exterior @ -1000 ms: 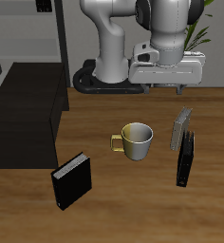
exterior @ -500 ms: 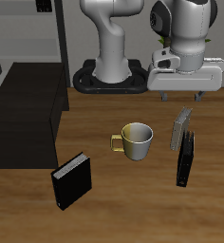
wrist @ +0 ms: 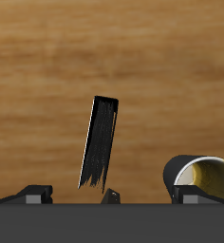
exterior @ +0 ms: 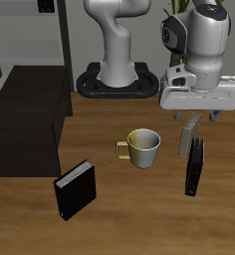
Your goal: Place the left black book upright on top of the shelf
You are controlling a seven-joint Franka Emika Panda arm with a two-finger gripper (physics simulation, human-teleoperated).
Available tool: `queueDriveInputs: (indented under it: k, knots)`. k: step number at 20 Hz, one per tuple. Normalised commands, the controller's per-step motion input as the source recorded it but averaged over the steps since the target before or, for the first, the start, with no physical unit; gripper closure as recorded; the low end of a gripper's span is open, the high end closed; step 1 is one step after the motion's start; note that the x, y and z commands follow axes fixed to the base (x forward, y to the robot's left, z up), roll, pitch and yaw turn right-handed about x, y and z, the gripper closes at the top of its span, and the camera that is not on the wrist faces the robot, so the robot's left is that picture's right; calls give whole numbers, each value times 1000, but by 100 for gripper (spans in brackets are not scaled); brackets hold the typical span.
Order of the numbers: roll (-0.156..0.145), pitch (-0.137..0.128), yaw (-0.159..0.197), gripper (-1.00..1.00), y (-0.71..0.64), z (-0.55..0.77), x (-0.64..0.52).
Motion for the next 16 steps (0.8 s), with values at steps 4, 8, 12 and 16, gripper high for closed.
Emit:
queueDriveInputs:
  k: [4, 8, 12, 16]
  knots:
    - [3, -8, 18, -100, 75, -352, 178]
    - [1, -5, 23, -100, 52, -279, 77]
    - [-8, 8, 13, -100, 0, -333, 98]
    - [-3, 14, 2, -100, -5, -294, 45]
